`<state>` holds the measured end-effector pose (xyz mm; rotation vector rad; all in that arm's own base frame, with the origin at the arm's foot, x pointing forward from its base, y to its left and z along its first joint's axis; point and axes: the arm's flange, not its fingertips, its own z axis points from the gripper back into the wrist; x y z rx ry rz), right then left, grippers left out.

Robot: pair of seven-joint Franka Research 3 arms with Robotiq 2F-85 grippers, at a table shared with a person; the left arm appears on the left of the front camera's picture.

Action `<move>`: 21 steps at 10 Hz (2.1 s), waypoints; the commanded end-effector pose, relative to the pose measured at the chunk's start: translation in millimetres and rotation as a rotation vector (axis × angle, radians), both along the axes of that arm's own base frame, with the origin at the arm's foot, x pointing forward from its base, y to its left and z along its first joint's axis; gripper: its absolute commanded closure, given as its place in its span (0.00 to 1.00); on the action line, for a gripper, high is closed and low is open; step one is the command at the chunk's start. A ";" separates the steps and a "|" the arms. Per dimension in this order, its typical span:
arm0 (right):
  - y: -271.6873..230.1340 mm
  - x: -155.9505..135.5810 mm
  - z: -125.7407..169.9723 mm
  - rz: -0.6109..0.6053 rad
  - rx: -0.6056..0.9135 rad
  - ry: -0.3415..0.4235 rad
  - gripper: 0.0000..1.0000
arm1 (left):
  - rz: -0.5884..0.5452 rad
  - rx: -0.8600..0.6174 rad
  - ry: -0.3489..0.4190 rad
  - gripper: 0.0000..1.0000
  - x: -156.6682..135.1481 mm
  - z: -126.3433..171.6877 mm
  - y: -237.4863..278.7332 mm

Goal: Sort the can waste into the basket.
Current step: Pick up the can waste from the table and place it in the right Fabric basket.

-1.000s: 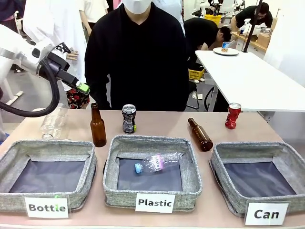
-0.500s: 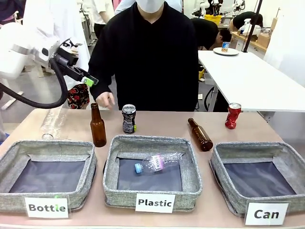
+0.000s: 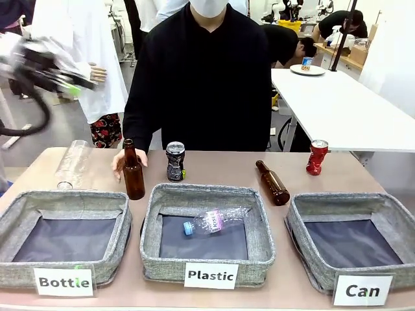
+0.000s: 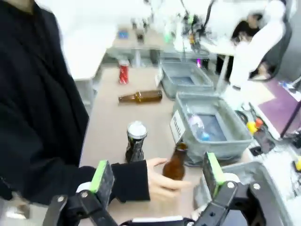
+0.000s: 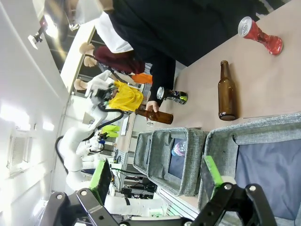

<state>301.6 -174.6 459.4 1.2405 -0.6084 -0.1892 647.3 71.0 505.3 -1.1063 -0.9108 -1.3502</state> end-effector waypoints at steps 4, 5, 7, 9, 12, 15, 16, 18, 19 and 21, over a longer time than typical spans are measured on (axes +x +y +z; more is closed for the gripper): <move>1.1 2.3 0.3 -0.004 0.010 -0.040 0.00 | 0.322 -0.321 -0.080 0.00 -208.1 0.5 186.4; 1.1 2.3 0.3 -0.004 0.010 -0.040 0.00 | 0.313 -0.380 -0.087 0.00 -244.3 -17.7 204.0; 1.1 2.3 0.3 -0.004 0.010 -0.040 0.00 | 0.346 -0.423 -0.101 0.00 -295.7 -53.6 205.0; 1.1 2.3 0.3 -0.004 0.010 -0.040 0.00 | 0.412 -0.492 -0.103 0.00 -324.0 -82.8 206.5; 1.1 2.3 0.3 -0.004 0.010 -0.040 0.00 | 0.396 -0.481 -0.038 0.00 -305.5 -79.1 202.5; 1.1 2.3 0.3 -0.004 0.010 -0.040 0.00 | 0.340 -0.296 0.128 0.00 -228.9 -42.1 173.7; 1.1 2.3 0.3 -0.004 0.010 -0.040 0.00 | 0.303 -0.263 0.168 0.00 -206.6 -31.9 169.5; 1.1 2.3 0.3 -0.004 0.010 -0.040 0.00 | 0.290 -0.319 0.186 0.00 -206.4 -33.3 186.7; 1.1 2.3 0.3 -0.004 0.010 -0.040 0.00 | 0.312 -0.375 0.161 0.00 -221.8 -42.6 201.1; 1.1 2.3 0.3 -0.004 0.010 -0.040 0.00 | 0.333 -0.484 0.094 0.00 -260.0 -67.3 220.2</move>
